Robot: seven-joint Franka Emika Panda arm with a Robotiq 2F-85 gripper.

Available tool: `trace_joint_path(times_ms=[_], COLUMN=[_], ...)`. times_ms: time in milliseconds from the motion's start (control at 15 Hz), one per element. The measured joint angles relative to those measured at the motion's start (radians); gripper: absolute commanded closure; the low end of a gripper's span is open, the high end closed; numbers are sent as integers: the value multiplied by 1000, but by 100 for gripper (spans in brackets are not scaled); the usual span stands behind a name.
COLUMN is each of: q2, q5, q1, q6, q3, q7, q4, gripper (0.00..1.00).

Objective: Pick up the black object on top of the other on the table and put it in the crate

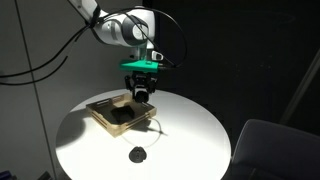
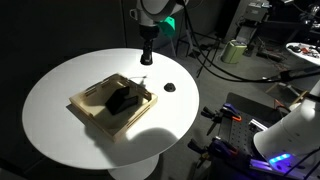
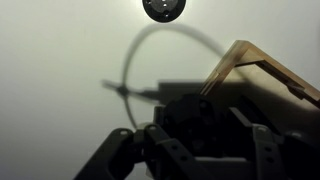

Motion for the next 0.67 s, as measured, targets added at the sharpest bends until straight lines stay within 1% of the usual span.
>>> trace_joint_path(times_ms=[67, 533, 667], q2=[0, 11, 25], q5=[0, 0, 0], q1=[0, -3, 1], q6=[0, 2, 2], q3=[0, 1, 11], q7=[0, 0, -1], q4=[0, 6, 14], gripper=[60, 60, 60])
